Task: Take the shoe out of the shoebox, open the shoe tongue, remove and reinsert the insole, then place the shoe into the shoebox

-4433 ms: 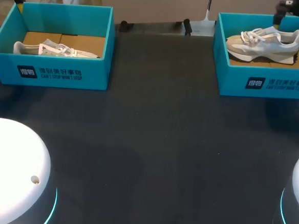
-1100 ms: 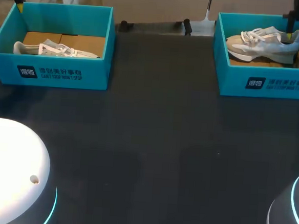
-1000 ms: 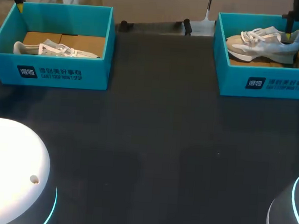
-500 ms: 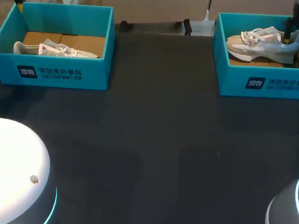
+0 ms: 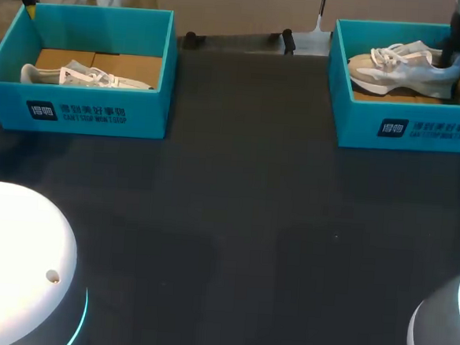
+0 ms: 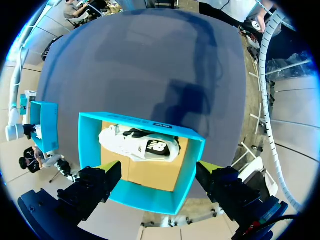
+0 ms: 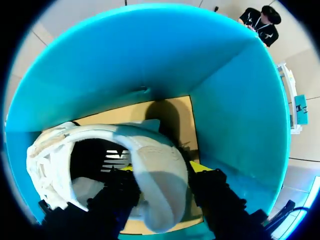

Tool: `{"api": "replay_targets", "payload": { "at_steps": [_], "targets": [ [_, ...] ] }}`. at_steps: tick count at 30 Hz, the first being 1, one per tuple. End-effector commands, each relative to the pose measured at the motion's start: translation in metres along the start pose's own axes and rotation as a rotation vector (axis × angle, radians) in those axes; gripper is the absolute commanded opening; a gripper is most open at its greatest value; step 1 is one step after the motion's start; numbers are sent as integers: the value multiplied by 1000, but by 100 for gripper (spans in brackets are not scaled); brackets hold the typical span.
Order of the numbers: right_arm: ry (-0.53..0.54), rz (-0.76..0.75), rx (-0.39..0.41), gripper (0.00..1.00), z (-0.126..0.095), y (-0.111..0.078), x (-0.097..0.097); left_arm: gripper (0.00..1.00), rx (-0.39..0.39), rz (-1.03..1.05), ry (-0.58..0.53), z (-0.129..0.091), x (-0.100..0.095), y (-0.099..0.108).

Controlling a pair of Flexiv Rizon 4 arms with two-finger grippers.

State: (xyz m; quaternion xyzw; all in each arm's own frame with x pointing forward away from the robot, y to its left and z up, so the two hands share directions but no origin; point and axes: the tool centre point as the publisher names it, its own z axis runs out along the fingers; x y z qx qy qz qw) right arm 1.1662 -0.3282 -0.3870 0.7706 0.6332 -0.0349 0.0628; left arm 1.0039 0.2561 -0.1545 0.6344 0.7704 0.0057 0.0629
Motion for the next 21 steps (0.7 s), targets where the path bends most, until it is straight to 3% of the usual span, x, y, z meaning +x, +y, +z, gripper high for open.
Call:
{"api": "replay_targets", "payload": {
  "at_steps": [1, 3, 4, 5, 16, 21],
  "targets": [
    [4, -5, 34, 39, 7, 10, 3, 100, -1, 0, 4, 0, 0, -1],
    [5, -5, 45, 31, 9, 9, 4, 100, -1, 0, 4, 0, 0, -1],
    [1, -5, 48, 12, 9, 9, 4, 100, -1, 0, 4, 0, 0, -1],
    [-3, -7, 51, 0, 9, 8, 3, 100, -1, 0, 4, 0, 0, -1],
    [-54, -13, 68, 0, -5, -4, -8, 100, -1, 0, 4, 0, 0, -1],
    [-58, 29, 73, 0, -25, -15, -19, 100, -1, 0, 4, 0, 0, -1]
  ]
}}
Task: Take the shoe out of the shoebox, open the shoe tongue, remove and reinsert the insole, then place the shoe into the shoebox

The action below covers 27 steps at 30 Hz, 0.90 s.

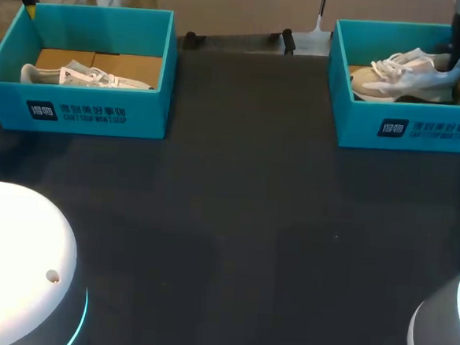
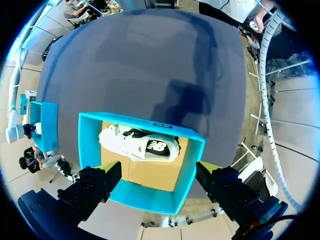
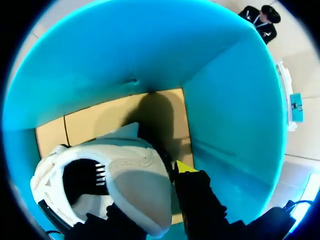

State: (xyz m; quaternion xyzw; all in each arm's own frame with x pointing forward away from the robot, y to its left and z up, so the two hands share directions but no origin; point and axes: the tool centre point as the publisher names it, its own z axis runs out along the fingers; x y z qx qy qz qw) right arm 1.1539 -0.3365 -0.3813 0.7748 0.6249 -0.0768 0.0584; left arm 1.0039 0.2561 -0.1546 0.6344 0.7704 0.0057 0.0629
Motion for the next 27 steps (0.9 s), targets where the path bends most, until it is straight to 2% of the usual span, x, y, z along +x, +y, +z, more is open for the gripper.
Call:
{"api": "replay_targets", "payload": {
  "at_steps": [1, 7, 11, 17, 27],
  "targets": [
    [-4, 27, 14, 0, -25, -8, -12, 100, -1, 0, 4, 0, 0, -1],
    [14, 56, -7, 0, -54, -18, -18, 100, -1, 0, 4, 0, 0, -1],
    [32, 79, -39, 0, -81, -24, -15, 100, -1, 0, 4, 0, 0, -1],
    [24, 90, -94, 0, -123, -28, -11, 100, -1, 0, 4, 0, 0, -1],
    [24, 56, -169, 0, -173, -28, -19, 100, -1, 0, 4, 0, 0, -1]
  ]
}}
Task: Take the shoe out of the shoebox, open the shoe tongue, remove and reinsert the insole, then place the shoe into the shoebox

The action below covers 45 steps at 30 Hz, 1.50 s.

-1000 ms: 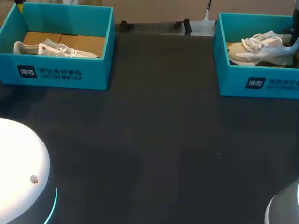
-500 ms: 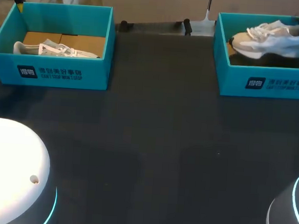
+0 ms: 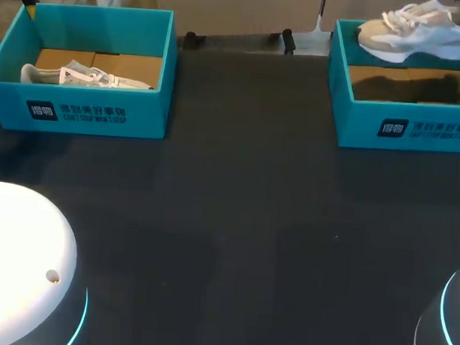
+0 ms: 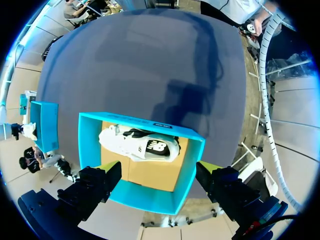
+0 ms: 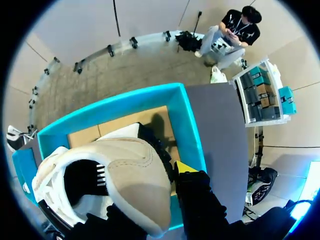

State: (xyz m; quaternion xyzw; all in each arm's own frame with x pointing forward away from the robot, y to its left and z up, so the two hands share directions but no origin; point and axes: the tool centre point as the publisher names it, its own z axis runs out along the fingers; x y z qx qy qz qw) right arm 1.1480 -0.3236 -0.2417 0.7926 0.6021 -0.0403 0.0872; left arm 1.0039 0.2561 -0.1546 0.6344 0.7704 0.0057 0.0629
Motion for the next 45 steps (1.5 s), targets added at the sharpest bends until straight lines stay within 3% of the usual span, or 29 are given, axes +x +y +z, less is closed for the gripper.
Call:
{"api": "replay_targets", "payload": {
  "at_steps": [1, 12, 34, 45],
  "targets": [
    [4, -14, -90, 0, -40, -16, -4, 100, -1, 0, 4, 0, 0, -1],
    [27, -57, -93, 0, -75, -26, -5, 100, -1, 0, 4, 0, 0, -1],
    [45, -47, -97, 0, -77, -29, -4, 100, -1, 0, 4, 0, 0, -1],
    [52, -109, -125, 0, -93, -90, 7, 100, -1, 0, 4, 0, 0, -1]
  ]
}}
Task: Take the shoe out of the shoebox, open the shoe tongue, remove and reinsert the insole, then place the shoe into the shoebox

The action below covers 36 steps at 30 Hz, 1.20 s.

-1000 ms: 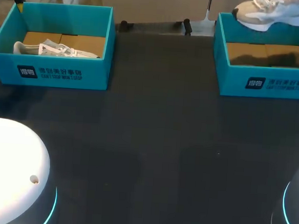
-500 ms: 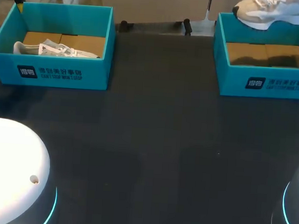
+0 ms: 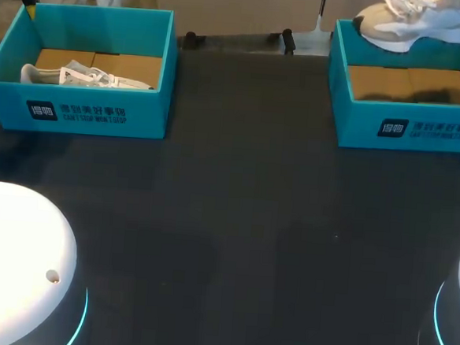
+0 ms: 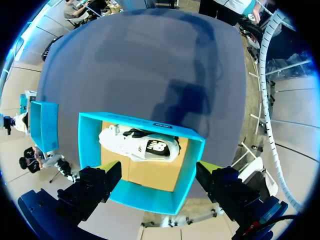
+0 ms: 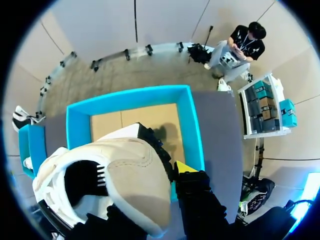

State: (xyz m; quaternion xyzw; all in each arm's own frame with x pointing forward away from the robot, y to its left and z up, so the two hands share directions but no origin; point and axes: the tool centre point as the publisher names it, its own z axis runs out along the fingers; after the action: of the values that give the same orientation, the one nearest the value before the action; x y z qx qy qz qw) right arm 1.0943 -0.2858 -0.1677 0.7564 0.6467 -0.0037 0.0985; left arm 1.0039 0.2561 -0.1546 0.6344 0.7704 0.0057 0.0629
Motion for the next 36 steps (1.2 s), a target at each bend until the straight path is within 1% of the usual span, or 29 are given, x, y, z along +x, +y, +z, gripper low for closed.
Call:
{"api": "replay_targets", "payload": {
  "at_steps": [1, 2, 3, 6, 7, 10, 18, 21, 23, 31, 36],
  "targets": [
    [-2, -2, -56, 0, -16, -39, 4, 100, -1, 0, 4, 0, 0, -1],
    [-12, 0, -56, 0, -18, -43, 5, 100, -1, 0, 4, 0, 0, -1],
    [-30, -2, -55, 0, -22, -51, 8, 100, -1, 0, 4, 0, 0, -1],
    [-41, 1, -54, 0, -30, -67, 16, 100, -1, 0, 4, 0, 0, -1],
    [-62, 4, -48, 0, -33, -75, 20, 100, -1, 0, 4, 0, 0, -1],
    [-99, 4, -47, 0, -39, -91, 33, 100, -1, 0, 4, 0, 0, -1],
    [-88, 11, -63, 0, -54, -129, 73, 100, -1, 0, 4, 0, 0, -1],
    [-96, 18, -66, 0, -60, -145, 90, 100, -1, 0, 4, 0, 0, -1],
    [-82, 22, -64, 0, -65, -154, 100, 100, -1, 0, 4, 0, 0, -1],
    [-99, 29, -47, 0, -81, -191, 143, 100, -1, 0, 4, 0, 0, -1],
    [-102, 37, -29, 0, -90, -224, 170, 100, -1, 0, 4, 0, 0, -1]
  ]
}}
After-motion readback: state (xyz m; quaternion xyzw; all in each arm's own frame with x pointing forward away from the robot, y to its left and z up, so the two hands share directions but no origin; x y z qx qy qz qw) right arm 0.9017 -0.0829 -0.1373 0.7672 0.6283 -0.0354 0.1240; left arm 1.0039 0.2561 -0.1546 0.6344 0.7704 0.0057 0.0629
